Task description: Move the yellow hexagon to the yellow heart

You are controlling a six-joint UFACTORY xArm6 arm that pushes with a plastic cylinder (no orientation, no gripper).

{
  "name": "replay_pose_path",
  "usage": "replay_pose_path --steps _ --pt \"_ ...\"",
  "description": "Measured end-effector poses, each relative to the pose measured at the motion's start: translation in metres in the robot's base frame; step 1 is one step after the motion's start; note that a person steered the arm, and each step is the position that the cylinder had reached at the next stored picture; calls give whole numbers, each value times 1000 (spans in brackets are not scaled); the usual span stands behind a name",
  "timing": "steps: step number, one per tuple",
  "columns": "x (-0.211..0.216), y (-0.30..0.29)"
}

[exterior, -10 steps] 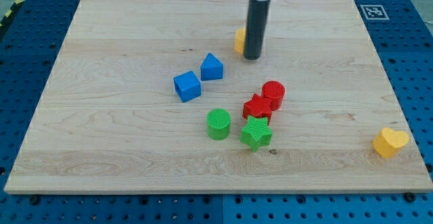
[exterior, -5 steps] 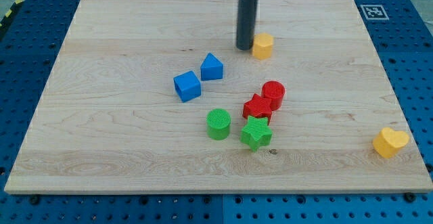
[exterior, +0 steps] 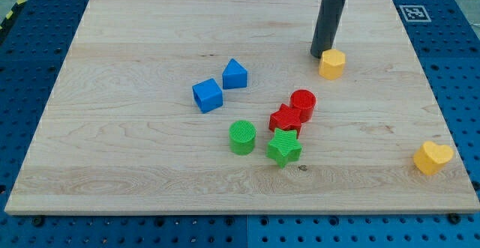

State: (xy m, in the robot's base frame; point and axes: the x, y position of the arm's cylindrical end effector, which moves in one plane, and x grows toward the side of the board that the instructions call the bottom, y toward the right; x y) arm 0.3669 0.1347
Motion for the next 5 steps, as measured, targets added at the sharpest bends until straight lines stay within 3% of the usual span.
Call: replay_pose_path --steps 5 --pt "136 78"
